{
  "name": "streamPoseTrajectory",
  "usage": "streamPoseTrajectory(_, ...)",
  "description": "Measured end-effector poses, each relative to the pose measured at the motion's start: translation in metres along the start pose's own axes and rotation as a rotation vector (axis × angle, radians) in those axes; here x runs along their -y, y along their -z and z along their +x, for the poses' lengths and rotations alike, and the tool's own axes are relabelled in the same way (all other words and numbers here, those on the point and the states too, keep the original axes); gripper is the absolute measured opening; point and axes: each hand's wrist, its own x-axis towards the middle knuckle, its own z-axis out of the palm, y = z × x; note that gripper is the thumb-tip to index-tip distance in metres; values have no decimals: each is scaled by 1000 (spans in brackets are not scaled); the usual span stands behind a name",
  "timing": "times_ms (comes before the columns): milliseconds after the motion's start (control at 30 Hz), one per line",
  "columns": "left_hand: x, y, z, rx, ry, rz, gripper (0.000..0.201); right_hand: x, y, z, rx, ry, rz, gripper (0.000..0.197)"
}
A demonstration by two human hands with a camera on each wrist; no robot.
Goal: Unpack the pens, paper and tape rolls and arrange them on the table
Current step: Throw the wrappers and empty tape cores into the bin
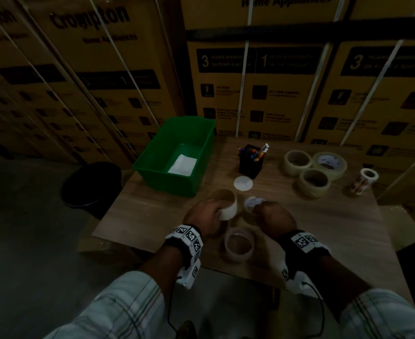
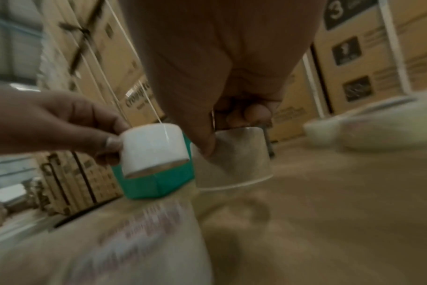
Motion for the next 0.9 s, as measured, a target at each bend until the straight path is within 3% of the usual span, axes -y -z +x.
streamPoseTrajectory(167, 28, 22, -9, -83, 66, 7, 35, 37, 11, 38, 12, 17, 0, 45)
streamPoseTrajectory(333, 85, 55, -40, -152, 106, -20, 48, 108, 8, 68, 197, 14, -34, 28)
streamPoseTrajectory(467, 146, 83, -67, -191, 166, -24, 55, 169, -11, 101, 262, 63, -72, 23)
streamPoseTrajectory(633, 241, 126, -95, -233, 287, -4, 39, 263, -39, 156, 256, 88, -24, 21)
streamPoseTrajectory(900, 379, 202, -142, -276, 384, -112, 48, 417, -97, 247, 214, 149, 58, 24)
